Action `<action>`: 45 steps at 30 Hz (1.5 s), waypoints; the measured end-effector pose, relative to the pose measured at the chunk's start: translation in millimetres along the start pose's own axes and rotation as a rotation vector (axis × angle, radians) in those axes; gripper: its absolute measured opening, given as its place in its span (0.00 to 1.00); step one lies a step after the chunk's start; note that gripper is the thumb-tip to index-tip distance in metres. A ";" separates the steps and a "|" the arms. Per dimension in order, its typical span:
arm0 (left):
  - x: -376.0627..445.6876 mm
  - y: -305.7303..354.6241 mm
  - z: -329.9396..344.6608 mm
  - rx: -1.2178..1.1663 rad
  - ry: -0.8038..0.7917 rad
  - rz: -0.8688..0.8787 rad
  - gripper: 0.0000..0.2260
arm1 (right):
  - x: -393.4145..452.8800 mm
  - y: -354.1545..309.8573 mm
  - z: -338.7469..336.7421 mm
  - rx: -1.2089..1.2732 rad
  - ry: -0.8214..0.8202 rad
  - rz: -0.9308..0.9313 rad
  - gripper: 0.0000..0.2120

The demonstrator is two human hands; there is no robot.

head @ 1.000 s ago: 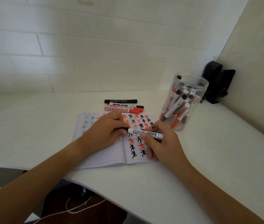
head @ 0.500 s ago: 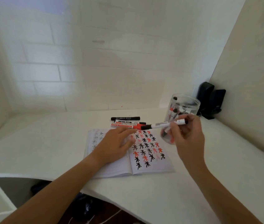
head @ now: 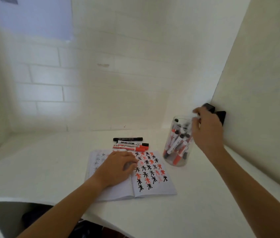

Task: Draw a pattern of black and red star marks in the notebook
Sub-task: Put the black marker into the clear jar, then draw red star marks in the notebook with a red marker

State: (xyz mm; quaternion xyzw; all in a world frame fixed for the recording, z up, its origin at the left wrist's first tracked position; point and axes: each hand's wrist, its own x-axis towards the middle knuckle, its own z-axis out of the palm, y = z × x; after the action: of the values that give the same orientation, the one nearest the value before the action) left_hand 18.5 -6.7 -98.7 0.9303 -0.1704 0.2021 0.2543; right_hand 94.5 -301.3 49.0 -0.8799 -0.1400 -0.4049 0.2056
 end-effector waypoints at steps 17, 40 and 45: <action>-0.4 -6.8 2.9 0.020 -0.020 0.016 0.14 | 38.6 -25.1 18.7 -0.303 -0.580 0.239 0.13; 15.8 -8.7 0.8 0.126 0.022 -0.012 0.13 | -135.8 3.1 90.6 0.226 -0.431 -0.283 0.09; 39.0 -8.7 6.2 0.296 0.044 -0.055 0.19 | -133.0 2.8 92.0 0.235 -0.449 -0.246 0.07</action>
State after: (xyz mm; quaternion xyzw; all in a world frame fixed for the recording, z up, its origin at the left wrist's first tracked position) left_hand 57.5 -11.3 -89.1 0.9573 -0.1078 0.2382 0.1233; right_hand 71.7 -270.6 -108.2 -0.8942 -0.3338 -0.2025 0.2190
